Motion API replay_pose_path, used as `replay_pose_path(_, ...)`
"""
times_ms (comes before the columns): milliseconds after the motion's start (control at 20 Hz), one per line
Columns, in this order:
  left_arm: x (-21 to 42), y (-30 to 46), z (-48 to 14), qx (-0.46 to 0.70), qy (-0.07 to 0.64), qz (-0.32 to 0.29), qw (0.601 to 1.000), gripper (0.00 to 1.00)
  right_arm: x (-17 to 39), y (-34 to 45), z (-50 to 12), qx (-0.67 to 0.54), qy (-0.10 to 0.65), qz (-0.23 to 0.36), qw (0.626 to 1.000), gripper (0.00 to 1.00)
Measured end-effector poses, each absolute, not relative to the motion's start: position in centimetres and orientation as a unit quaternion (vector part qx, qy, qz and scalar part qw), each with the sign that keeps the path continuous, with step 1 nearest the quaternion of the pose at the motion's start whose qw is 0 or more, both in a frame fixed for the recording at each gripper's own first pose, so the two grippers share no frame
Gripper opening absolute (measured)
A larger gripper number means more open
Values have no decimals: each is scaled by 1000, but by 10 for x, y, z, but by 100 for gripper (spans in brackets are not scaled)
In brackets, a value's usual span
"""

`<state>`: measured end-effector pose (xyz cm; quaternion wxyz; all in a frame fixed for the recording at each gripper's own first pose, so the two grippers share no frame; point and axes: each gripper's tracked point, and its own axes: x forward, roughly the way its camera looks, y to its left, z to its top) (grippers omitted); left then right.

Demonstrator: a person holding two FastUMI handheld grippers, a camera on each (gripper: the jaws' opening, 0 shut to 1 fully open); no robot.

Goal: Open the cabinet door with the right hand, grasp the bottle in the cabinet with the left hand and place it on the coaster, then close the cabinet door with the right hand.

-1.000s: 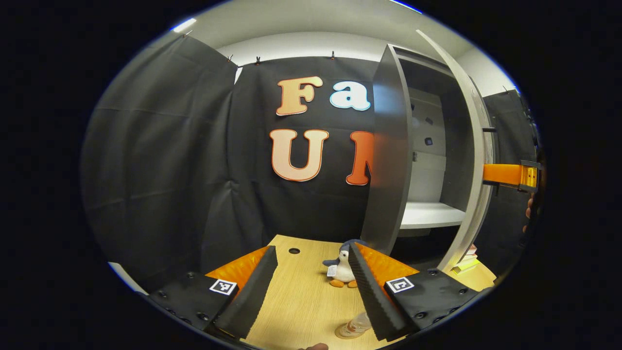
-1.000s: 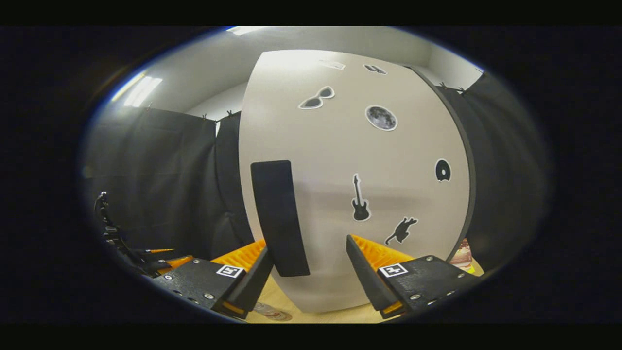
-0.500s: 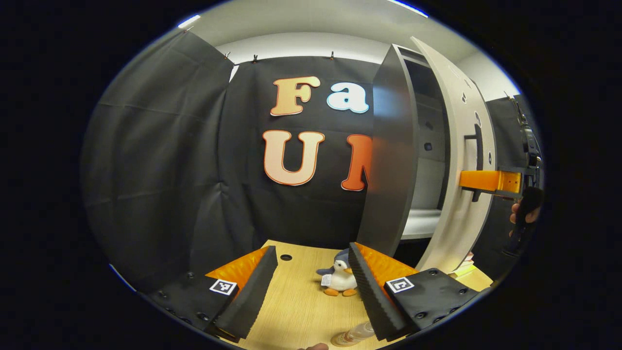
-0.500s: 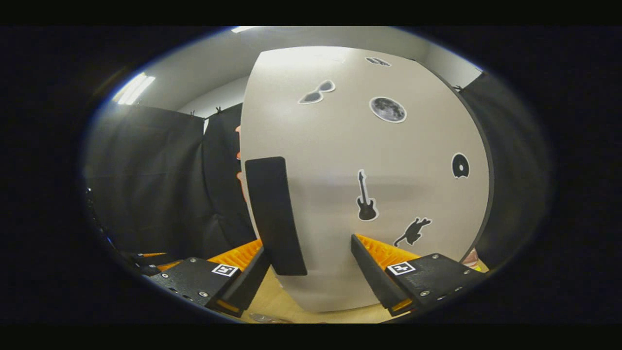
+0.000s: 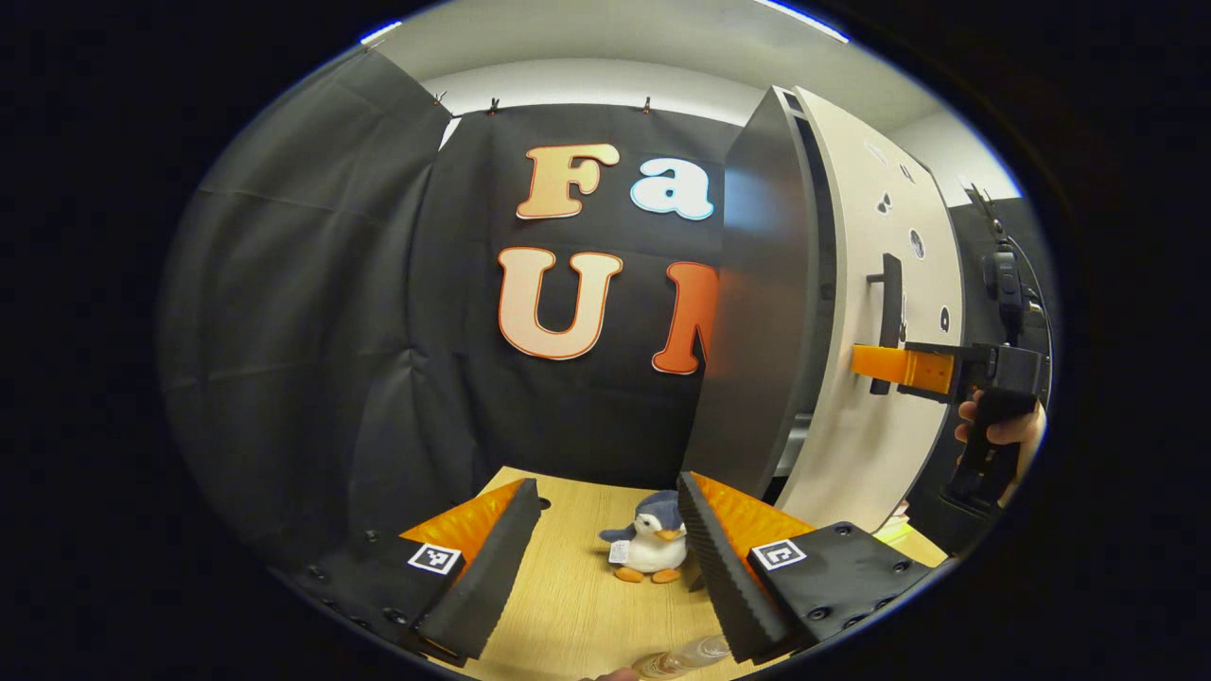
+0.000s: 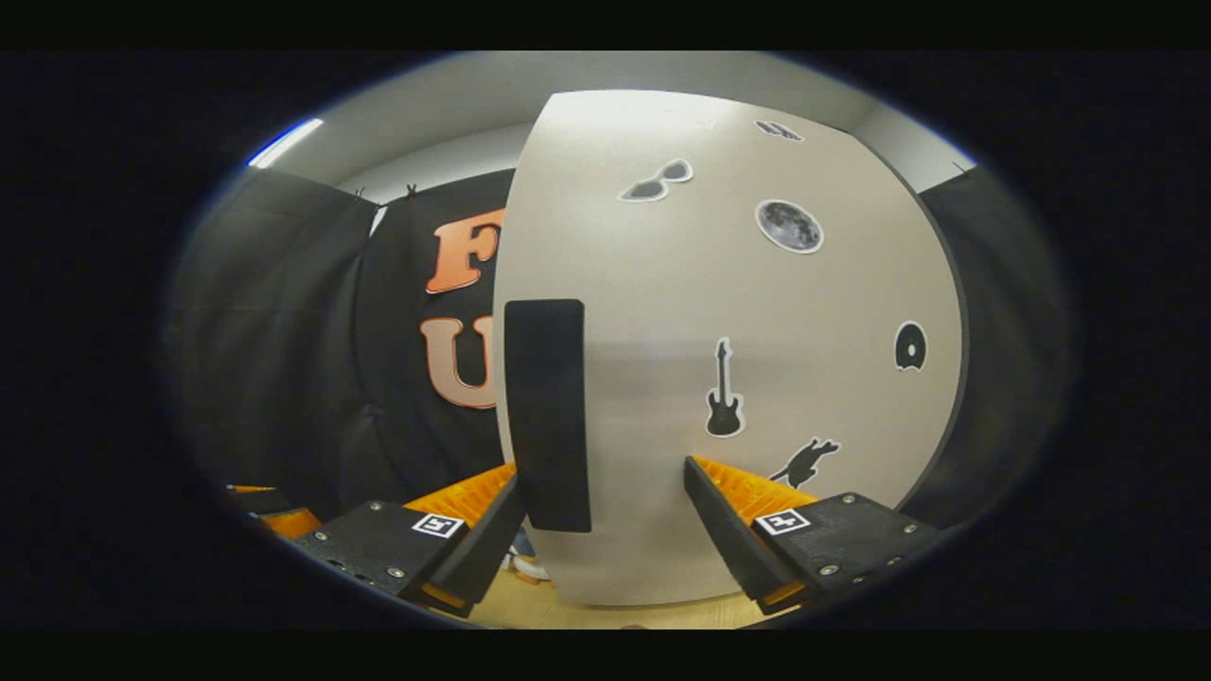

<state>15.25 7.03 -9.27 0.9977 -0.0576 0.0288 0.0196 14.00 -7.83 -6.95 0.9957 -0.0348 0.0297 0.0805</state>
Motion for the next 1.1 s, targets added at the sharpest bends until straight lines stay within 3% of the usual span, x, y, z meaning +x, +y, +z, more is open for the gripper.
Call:
replay_pose_path(150,157,72,-96,-62,31,19,997,96,142,-78,-70,-43,32,65,996,98)
replay_pose_path(200,157,74,-95,-62,31,18,997,99,142,-78,-71,-45,35,59,997,98)
replay_pose_path(600,169,78,-99,-65,31,19,997,96,150,-77,-72,-72,38,13,997,97)
replay_pose_path(900,171,71,-97,-62,31,19,997,96,150,-77,-71,-65,28,12,997,96)
replay_pose_path(950,170,67,-94,-62,30,19,997,99,151,-77,-71,-66,29,12,997,100)
replay_pose_path(1100,163,56,-82,-57,22,15,998,96,141,-77,-68,-66,33,23,997,96)
